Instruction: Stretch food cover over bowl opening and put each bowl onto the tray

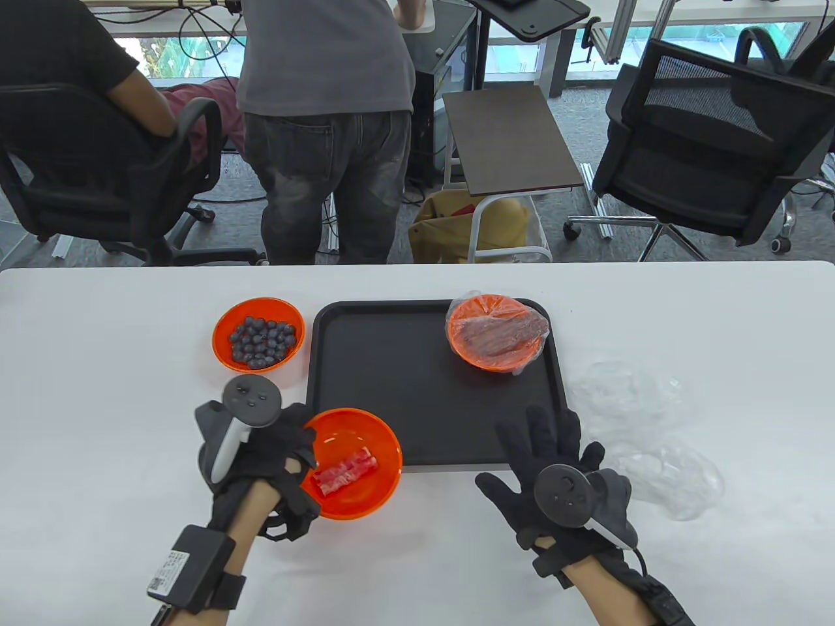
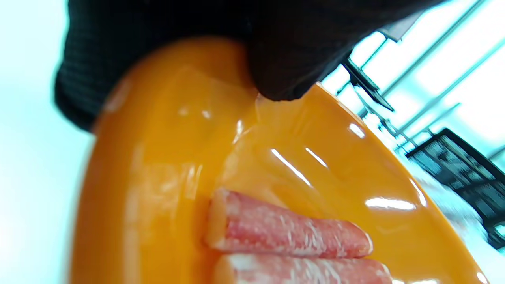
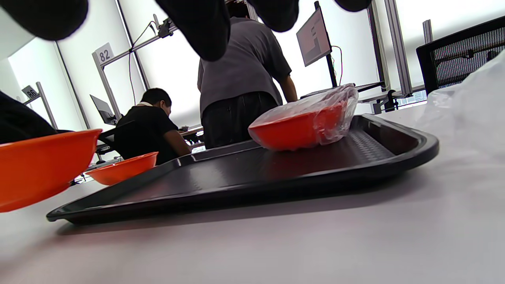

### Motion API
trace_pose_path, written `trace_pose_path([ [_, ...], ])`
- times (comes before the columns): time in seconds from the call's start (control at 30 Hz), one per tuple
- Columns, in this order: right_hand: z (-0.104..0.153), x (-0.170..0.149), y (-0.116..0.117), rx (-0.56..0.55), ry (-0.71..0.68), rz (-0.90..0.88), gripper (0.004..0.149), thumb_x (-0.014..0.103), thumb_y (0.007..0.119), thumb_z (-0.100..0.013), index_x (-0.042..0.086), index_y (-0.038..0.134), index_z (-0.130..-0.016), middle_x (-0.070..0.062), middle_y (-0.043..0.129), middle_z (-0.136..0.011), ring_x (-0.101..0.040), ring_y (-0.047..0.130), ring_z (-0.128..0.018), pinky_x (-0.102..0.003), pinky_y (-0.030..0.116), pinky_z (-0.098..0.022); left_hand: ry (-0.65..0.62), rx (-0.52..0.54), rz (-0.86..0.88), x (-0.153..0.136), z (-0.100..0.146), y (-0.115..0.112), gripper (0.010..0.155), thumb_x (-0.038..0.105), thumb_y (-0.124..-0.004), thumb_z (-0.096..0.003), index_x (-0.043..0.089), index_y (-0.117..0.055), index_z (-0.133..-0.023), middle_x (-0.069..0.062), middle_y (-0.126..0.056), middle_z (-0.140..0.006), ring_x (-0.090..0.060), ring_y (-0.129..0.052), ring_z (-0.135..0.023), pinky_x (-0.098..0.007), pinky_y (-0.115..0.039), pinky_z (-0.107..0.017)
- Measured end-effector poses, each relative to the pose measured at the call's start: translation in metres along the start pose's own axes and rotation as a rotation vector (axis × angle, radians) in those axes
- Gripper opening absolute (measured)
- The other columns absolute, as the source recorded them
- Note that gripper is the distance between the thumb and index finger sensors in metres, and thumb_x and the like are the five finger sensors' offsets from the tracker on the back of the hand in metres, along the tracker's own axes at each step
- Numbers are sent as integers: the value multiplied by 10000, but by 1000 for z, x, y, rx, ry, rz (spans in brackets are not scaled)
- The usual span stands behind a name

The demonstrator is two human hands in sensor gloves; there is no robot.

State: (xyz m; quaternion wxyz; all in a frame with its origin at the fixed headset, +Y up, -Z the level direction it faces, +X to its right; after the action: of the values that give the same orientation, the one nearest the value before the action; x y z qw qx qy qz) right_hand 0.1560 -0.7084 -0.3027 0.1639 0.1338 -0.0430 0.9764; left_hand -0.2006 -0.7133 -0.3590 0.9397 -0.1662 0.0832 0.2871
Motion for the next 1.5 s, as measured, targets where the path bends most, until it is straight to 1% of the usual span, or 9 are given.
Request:
trace_pose_path([
  [0.13,2,-7,-3,-4,14,-9,889,779,605,-478,243,524,-1183,-223,295,-1202,-680,214,-1002,-886,320,-487,-60,-107,4,28,4,-52,472,306,-921,-473,185,-904,-929,-109,-1001,-780,-363,-1073,-511,-356,-1040,-248],
  [0.23,2,-9,-5,-6,20,-19,887,776,606,-479,245,522,-1184,-223,294,-1202,-679,212,-1002,-886,318,-488,-97,-147,12,44,6,-80,472,308,-918,-474,188,-899,-930,-104,-997,-784,-359,-1072,-514,-353,-1042,-249],
  [0.53,2,-9,-3,-2,15,-12,884,775,605,-479,245,526,-1182,-222,299,-1202,-679,215,-1002,-885,320,-490,-121,-163,21,58,4,-104,472,311,-914,-476,186,-896,-930,-104,-992,-787,-357,-1068,-521,-352,-1041,-255],
  [1.03,2,-8,-3,6,17,-16,884,772,606,-480,242,523,-1183,-223,303,-1202,-680,218,-1002,-883,322,-493,-118,-145,23,54,6,-109,489,337,-902,-486,193,-871,-953,-95,-988,-818,-351,-1075,-558,-358,-1042,-275],
  [1.2,2,-8,-3,6,16,-17,889,773,604,-480,241,512,-1185,-225,302,-1202,-680,220,-1002,-883,322,-494,-142,-130,69,54,12,-98,607,446,-924,-472,218,-792,-1018,-83,-930,-945,-357,-1060,-678,-400,-1015,-372],
  [1.27,1,-8,-3,4,15,-19,891,775,605,-479,242,506,-1186,-224,304,-1202,-679,222,-1004,-883,322,-495,-174,-98,66,57,20,-85,689,533,-909,-466,254,-716,-1065,-61,-865,-1031,-366,-1011,-781,-443,-961,-464],
  [1.33,1,-8,-3,5,14,-20,895,776,605,-479,249,473,-1191,-227,305,-1204,-683,231,-1005,-882,325,-500,-243,-13,12,63,29,-69,743,607,-869,-465,322,-640,-1112,-46,-778,-1132,-408,-895,-936,-532,-864,-594],
  [1.4,2,-8,-3,6,10,-21,901,780,614,-477,273,419,-1195,-219,310,-1209,-682,245,-1009,-878,335,-513,-312,75,-128,66,35,-55,746,685,-794,-466,458,-553,-1134,21,-599,-1249,-399,-674,-1114,-606,-666,-748],
  [1.5,2,-9,-3,12,9,-17,917,790,638,-472,287,384,-1195,-217,305,-1211,-681,261,-1014,-875,350,-523,-248,227,-359,53,42,-43,817,827,-673,-424,554,-407,-1147,80,-328,-1322,-386,-335,-1225,-713,-367,-799],
])
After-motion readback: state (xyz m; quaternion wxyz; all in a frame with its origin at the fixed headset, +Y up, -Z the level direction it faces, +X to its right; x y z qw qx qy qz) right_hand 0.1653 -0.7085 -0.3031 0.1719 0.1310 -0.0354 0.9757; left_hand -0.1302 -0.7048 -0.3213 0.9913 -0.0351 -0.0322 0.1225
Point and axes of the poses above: the tracker on the back of each hand, its own x axis roughly to the thumb side, its own z axis roughly from the fingertips to the wrist, y = z × x, the point moved 5 cm from there along -z, roughly from the wrist to the fingertips
